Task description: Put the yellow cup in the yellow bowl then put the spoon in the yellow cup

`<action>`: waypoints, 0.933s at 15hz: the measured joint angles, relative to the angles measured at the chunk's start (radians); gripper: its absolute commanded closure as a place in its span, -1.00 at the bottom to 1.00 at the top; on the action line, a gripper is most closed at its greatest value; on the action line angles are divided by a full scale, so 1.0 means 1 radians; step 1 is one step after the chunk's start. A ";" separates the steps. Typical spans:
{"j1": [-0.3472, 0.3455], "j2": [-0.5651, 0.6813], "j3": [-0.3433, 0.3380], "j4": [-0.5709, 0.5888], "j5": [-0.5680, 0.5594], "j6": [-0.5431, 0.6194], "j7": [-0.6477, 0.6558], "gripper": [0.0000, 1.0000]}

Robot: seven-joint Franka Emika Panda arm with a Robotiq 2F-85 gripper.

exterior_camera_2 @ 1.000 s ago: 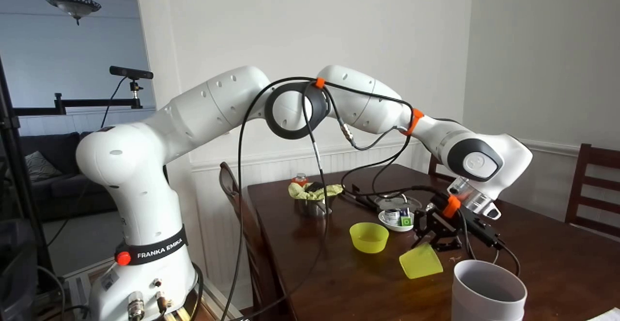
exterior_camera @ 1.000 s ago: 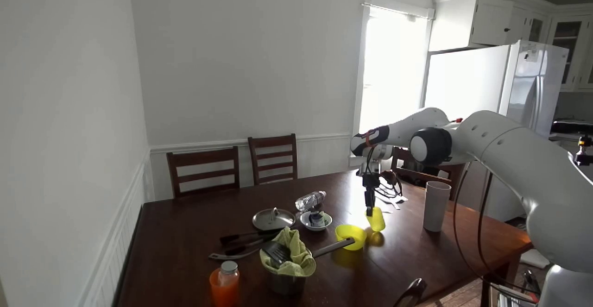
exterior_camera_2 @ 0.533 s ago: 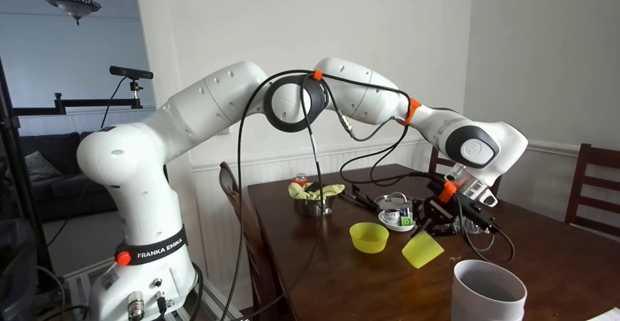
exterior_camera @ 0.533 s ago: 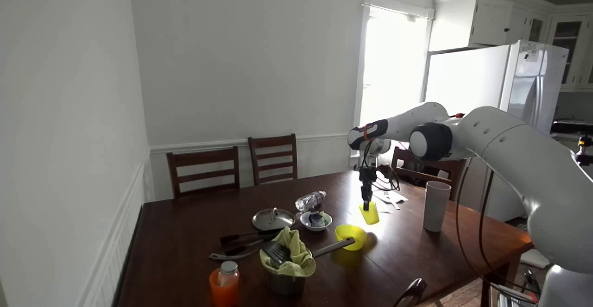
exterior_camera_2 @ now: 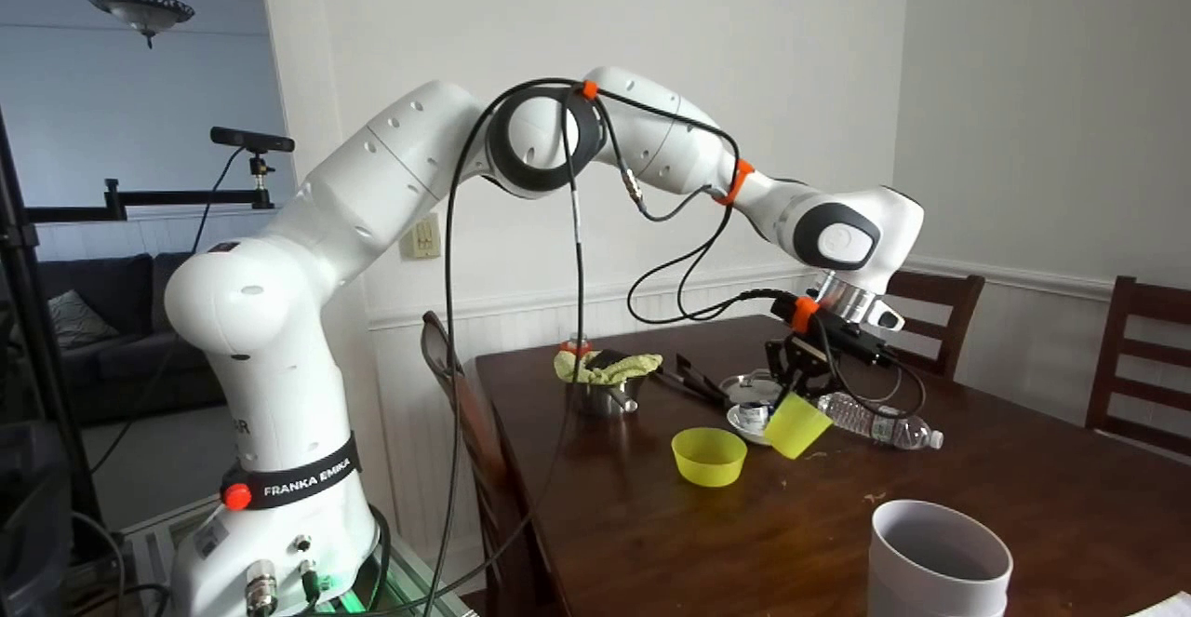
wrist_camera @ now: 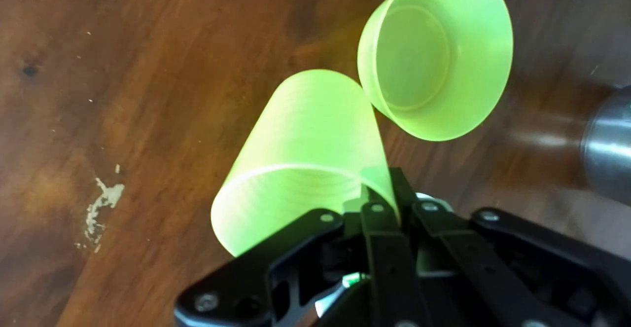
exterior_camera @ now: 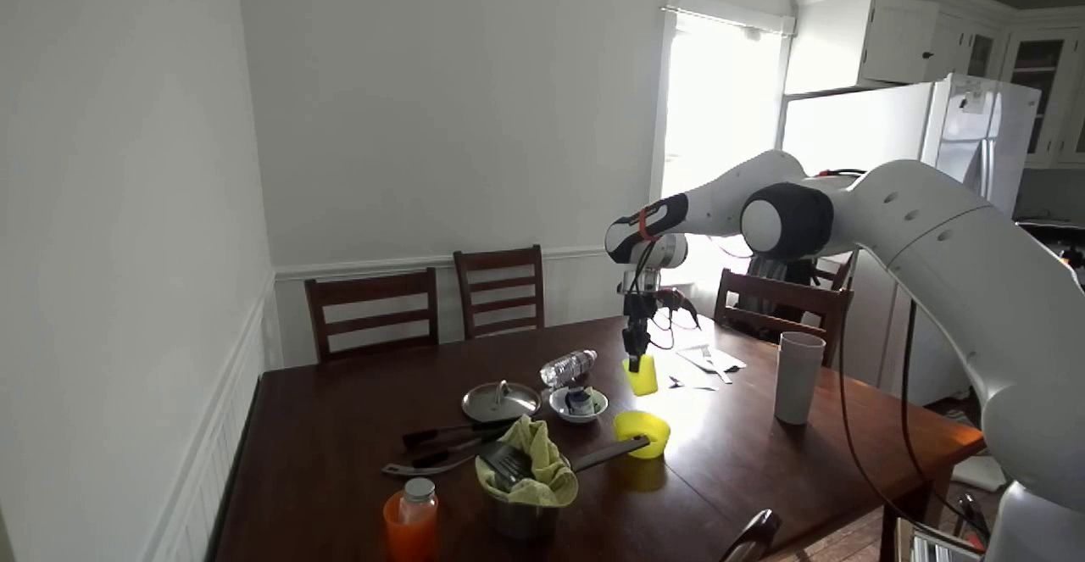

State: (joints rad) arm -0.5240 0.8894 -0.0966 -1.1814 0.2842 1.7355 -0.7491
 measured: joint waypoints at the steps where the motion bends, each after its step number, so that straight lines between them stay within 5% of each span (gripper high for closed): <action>1: 0.023 -0.024 -0.001 -0.045 -0.001 0.034 0.018 0.89; 5: 0.063 -0.097 -0.004 -0.165 -0.005 0.076 0.021 0.89; 14: 0.097 -0.138 -0.002 -0.213 -0.018 0.105 0.066 0.90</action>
State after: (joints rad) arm -0.4269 0.7518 -0.0988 -1.3942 0.2659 1.8407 -0.6833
